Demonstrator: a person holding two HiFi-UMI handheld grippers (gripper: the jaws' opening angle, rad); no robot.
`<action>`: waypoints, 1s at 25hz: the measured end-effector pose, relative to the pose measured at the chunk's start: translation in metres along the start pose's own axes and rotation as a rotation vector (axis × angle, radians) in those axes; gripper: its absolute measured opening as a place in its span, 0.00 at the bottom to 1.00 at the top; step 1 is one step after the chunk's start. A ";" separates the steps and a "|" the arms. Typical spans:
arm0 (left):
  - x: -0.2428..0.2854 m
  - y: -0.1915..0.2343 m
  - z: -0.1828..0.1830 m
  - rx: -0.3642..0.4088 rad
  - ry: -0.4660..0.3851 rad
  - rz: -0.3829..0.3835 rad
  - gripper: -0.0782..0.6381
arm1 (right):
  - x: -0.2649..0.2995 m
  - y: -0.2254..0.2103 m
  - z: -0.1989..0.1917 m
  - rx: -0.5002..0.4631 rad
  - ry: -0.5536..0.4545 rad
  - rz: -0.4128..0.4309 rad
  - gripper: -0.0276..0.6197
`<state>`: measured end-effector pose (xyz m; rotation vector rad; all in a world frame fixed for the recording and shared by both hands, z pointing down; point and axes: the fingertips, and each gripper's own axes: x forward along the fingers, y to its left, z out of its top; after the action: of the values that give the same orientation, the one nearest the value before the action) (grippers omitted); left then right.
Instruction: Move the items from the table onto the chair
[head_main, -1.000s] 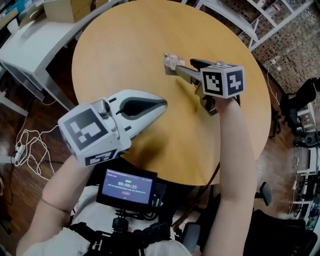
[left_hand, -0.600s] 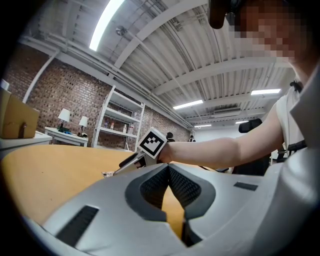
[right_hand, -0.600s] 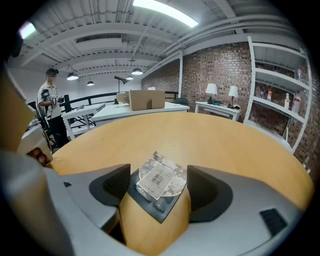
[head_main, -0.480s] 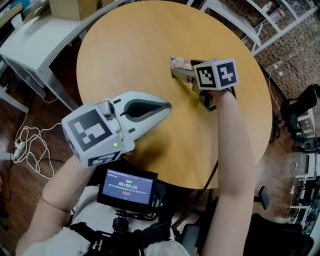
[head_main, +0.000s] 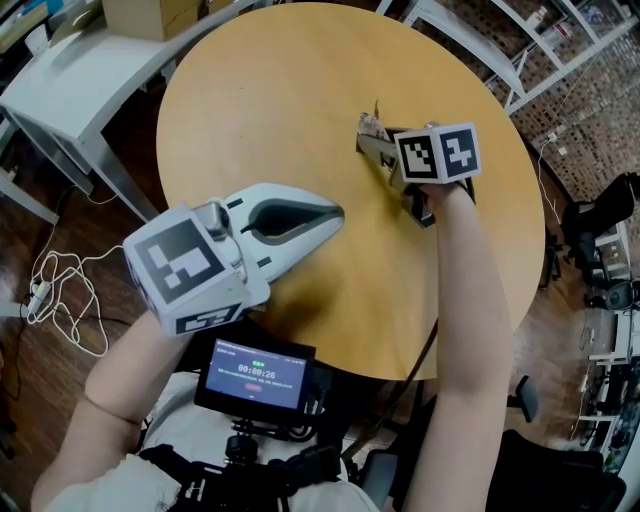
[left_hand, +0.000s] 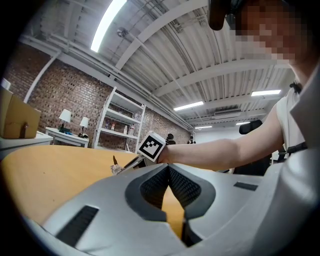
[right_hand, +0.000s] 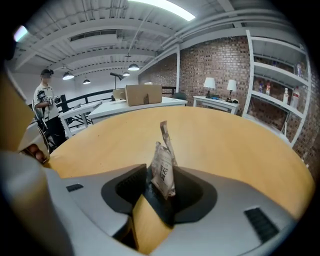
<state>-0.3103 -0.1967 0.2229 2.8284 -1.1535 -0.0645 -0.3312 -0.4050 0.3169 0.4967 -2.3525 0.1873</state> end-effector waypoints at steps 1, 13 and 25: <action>0.000 0.001 0.001 0.008 -0.005 0.003 0.12 | -0.001 -0.001 -0.001 -0.007 0.000 -0.009 0.27; 0.016 -0.012 -0.001 0.016 0.007 -0.027 0.12 | -0.056 0.022 0.013 -0.149 -0.164 -0.047 0.05; 0.065 -0.053 0.000 0.033 0.020 -0.128 0.12 | -0.192 0.080 -0.020 -0.331 -0.395 -0.146 0.05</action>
<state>-0.2270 -0.2047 0.2176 2.9222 -0.9772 -0.0252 -0.2216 -0.2692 0.2018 0.5781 -2.6407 -0.3968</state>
